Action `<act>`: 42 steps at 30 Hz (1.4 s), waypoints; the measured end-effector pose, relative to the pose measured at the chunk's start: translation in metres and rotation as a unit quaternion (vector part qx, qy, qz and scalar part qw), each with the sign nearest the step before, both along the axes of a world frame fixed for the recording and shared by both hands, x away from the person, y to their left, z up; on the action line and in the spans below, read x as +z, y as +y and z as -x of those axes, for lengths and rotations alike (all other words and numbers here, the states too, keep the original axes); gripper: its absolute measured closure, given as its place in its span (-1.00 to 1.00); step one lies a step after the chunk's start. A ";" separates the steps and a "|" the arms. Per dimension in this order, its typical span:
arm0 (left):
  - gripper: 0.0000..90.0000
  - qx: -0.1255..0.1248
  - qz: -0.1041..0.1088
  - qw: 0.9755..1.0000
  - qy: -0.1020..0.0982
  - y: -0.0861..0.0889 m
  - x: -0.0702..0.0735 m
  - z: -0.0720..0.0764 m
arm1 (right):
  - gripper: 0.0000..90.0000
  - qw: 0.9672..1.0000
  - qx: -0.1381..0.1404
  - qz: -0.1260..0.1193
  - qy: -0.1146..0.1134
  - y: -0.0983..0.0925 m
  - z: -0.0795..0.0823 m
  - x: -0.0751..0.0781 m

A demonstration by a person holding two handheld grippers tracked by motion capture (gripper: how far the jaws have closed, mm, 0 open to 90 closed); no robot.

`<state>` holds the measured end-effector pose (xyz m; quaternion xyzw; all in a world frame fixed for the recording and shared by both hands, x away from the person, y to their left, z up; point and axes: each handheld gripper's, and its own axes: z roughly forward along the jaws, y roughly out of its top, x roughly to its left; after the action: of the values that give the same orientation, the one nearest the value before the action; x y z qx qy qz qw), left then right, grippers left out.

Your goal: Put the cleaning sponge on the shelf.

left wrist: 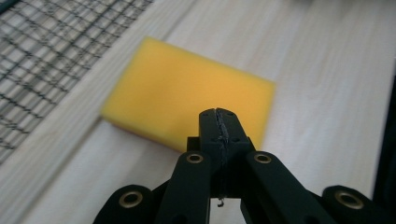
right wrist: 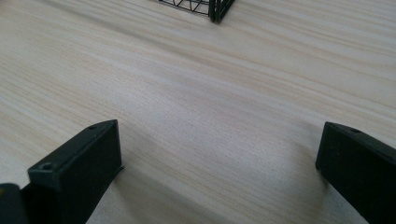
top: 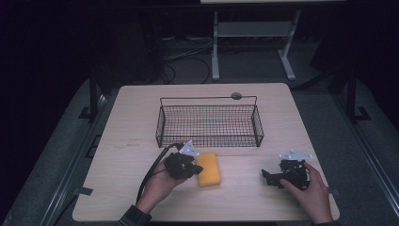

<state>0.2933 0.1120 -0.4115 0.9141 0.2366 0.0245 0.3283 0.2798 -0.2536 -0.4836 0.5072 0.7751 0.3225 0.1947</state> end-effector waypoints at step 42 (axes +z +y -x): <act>0.99 0.026 -0.025 0.999 0.026 0.031 -0.012 0.009 | -1.00 1.000 0.000 0.000 0.000 0.000 0.000 0.000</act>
<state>0.2841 0.1427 -0.4238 0.9160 0.2680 0.0151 0.2982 0.2798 -0.2536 -0.4836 0.5073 0.7750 0.3227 0.1947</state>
